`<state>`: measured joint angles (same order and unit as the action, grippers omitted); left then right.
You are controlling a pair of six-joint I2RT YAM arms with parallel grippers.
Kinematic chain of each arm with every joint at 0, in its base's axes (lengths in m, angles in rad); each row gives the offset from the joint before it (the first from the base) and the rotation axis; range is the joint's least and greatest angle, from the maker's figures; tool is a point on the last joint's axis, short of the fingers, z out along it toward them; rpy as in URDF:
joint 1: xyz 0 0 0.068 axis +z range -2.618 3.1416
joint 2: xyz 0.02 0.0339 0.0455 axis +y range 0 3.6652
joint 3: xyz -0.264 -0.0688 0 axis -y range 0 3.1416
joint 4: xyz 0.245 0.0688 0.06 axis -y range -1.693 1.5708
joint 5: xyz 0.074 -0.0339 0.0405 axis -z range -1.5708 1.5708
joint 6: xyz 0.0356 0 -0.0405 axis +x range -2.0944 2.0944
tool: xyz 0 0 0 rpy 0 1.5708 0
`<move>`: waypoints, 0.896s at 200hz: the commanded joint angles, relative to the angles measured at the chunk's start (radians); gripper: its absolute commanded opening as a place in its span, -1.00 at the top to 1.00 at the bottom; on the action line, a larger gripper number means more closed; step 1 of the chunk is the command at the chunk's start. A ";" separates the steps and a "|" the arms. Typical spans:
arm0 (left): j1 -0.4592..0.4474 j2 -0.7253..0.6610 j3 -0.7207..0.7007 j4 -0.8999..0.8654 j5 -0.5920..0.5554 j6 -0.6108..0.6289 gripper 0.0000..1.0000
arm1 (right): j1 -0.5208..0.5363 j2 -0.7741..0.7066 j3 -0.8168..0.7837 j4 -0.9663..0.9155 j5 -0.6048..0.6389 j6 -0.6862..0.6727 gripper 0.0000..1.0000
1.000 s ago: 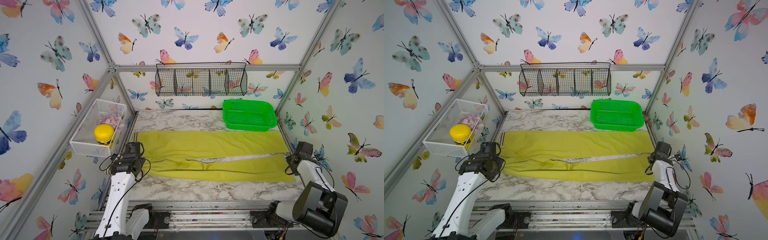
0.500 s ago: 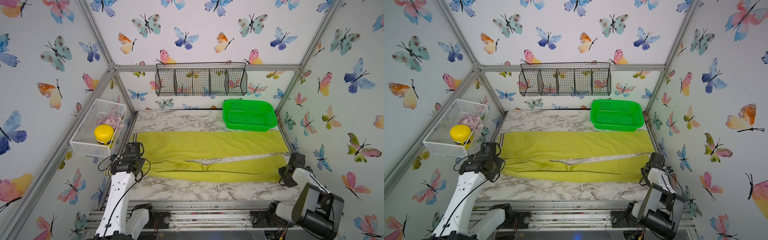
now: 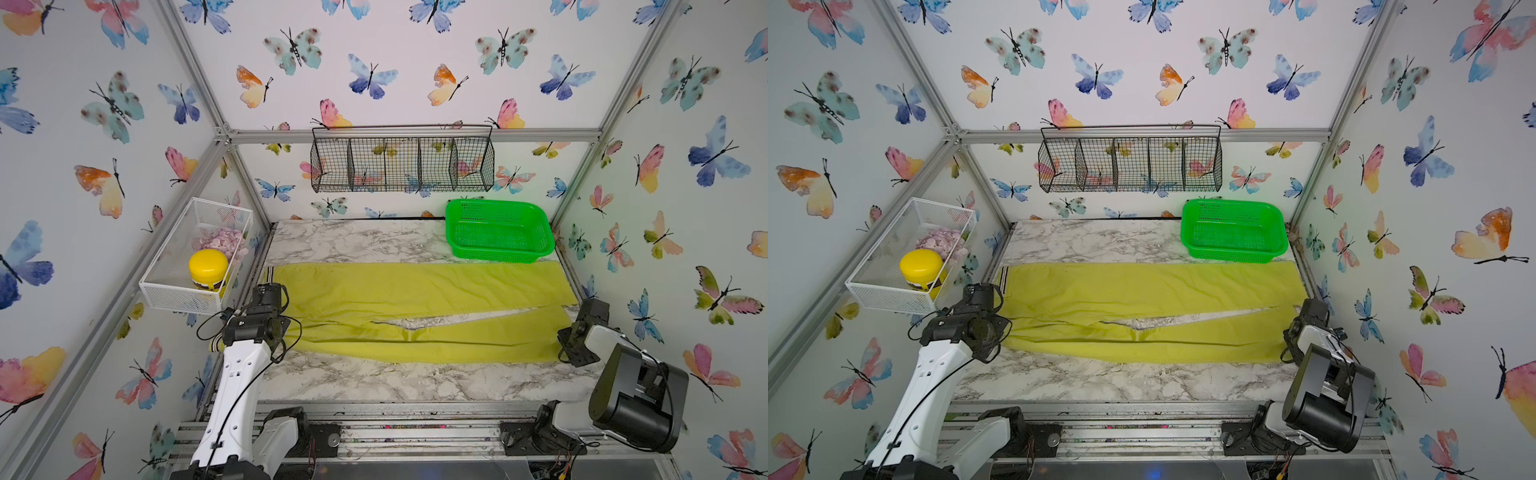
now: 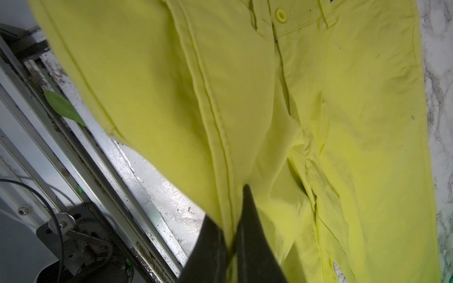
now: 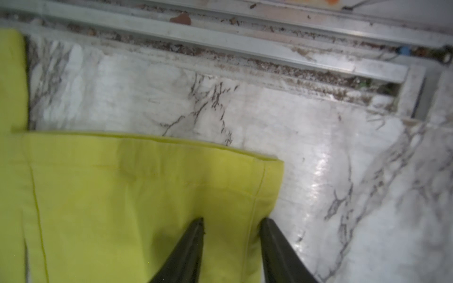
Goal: Roll up the long pants
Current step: Fold the long pant at the center of the board.
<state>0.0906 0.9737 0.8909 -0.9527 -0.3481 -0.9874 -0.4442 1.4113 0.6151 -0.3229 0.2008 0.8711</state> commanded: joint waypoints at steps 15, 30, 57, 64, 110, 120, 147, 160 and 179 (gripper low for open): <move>0.017 0.002 0.005 0.057 -0.113 0.021 1.00 | -0.003 0.062 -0.011 0.000 -0.069 -0.007 0.80; 0.017 0.002 0.006 0.057 -0.116 0.020 1.00 | -0.003 0.049 0.009 -0.017 -0.063 -0.027 0.88; 0.017 0.002 0.031 0.033 -0.159 0.011 1.00 | -0.003 -0.006 0.087 -0.068 -0.010 -0.084 0.92; 0.017 -0.002 0.044 0.017 -0.177 0.006 1.00 | -0.002 -0.023 0.113 -0.083 0.007 -0.096 0.92; 0.017 -0.058 0.116 -0.042 -0.284 0.001 1.00 | -0.002 -0.092 0.258 -0.153 0.101 -0.150 0.92; 0.017 -0.058 0.135 -0.049 -0.299 0.001 1.00 | -0.003 -0.092 0.274 -0.154 0.111 -0.151 0.92; 0.017 -0.061 0.187 -0.093 -0.347 -0.003 1.00 | -0.003 -0.095 0.300 -0.165 0.137 -0.138 0.92; 0.017 -0.077 0.204 -0.111 -0.372 0.001 1.00 | -0.003 -0.100 0.311 -0.171 0.157 -0.140 0.92; 0.017 -0.113 0.217 -0.136 -0.412 0.012 1.00 | -0.004 -0.110 0.329 -0.181 0.183 -0.140 0.92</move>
<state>0.0772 0.9226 1.0542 -1.0946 -0.4248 -0.9878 -0.4294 1.3182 0.8940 -0.5400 0.2066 0.7395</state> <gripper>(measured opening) 0.066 0.053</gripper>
